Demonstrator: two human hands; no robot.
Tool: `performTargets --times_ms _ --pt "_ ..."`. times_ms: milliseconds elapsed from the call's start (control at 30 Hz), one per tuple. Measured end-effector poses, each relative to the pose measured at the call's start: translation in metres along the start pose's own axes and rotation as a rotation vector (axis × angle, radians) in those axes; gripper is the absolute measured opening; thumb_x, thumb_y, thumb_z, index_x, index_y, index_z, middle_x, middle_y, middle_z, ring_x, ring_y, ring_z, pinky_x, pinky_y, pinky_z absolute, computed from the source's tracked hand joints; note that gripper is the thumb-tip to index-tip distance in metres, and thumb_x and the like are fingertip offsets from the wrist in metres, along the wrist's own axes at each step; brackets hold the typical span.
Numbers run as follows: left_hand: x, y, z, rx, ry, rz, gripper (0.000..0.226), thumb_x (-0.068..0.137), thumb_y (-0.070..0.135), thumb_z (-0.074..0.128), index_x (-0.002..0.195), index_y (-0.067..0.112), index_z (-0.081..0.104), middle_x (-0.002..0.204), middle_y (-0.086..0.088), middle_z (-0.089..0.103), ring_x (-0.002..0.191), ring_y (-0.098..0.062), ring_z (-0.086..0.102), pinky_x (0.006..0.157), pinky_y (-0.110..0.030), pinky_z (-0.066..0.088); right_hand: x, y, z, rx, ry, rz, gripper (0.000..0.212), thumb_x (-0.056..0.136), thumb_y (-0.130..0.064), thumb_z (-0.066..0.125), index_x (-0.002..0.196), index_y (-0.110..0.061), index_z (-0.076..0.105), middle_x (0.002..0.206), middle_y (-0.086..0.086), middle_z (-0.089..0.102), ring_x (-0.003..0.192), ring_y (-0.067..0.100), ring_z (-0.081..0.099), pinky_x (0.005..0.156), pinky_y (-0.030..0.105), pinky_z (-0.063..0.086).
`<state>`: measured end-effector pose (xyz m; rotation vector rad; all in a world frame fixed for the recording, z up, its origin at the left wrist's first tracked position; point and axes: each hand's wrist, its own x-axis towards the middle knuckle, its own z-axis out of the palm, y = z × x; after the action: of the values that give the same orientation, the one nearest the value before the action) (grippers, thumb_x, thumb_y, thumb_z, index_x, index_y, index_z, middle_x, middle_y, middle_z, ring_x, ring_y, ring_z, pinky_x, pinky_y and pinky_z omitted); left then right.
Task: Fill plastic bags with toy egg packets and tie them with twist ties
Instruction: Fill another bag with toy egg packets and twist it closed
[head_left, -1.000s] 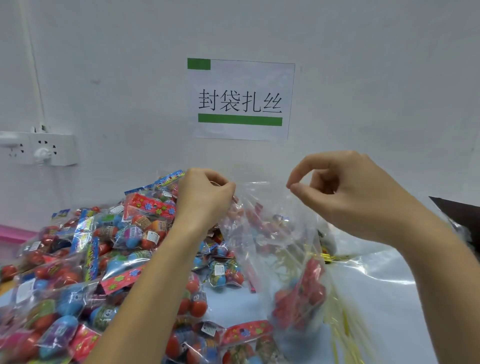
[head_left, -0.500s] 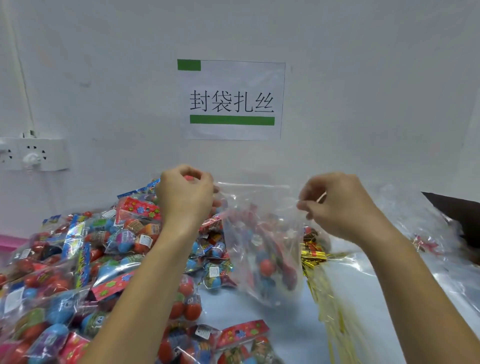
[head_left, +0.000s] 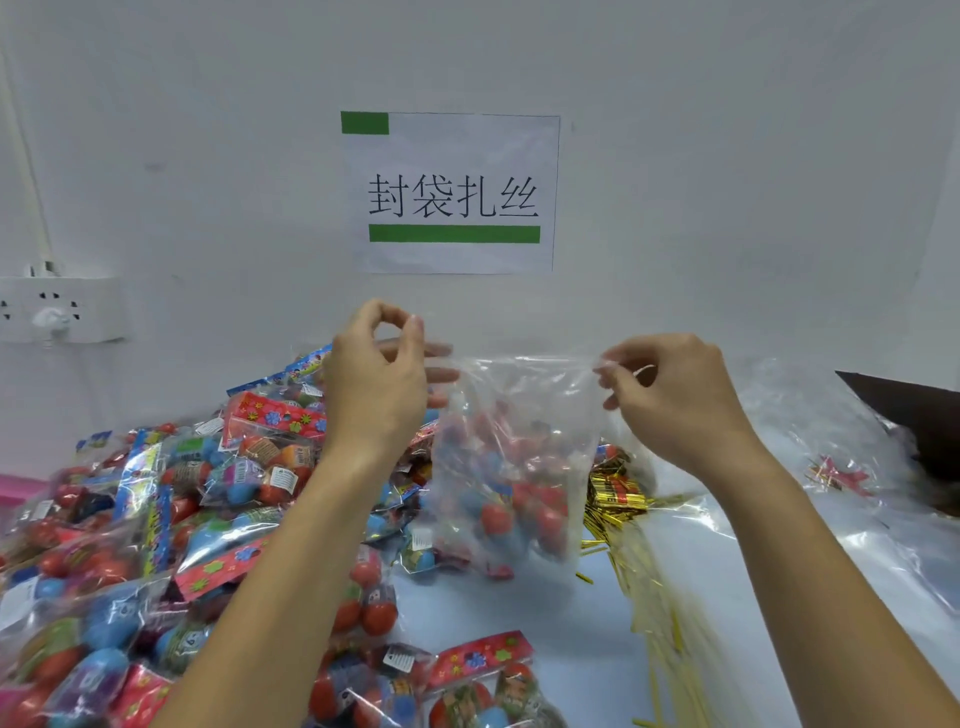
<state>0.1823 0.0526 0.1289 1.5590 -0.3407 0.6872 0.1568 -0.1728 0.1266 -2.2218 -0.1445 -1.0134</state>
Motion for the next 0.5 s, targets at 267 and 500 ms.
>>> performTargets --times_ms 267,500 --pt "-0.001 0.003 0.001 -0.018 -0.016 0.130 0.011 0.104 0.023 0.052 0.094 0.020 0.056 0.082 -0.001 0.075 0.076 -0.015 0.073 0.056 -0.026 0.058 -0.001 -0.002 -0.004 0.062 -0.267 0.135 0.019 0.092 -0.020 0.067 0.074 -0.019 0.075 0.065 -0.004 0.073 0.059 0.008 0.072 0.054 0.020 0.050" --pt "-0.006 -0.015 0.017 0.090 -0.400 0.076 0.018 0.101 0.016 0.055 0.118 0.019 0.058 0.126 0.004 0.066 0.120 -0.006 0.060 0.104 -0.037 0.050 -0.002 0.004 -0.008 -0.008 -0.254 0.299 0.033 0.090 -0.020 0.058 0.064 -0.011 0.075 0.059 0.003 0.072 0.055 0.012 0.071 0.049 0.021 0.048"
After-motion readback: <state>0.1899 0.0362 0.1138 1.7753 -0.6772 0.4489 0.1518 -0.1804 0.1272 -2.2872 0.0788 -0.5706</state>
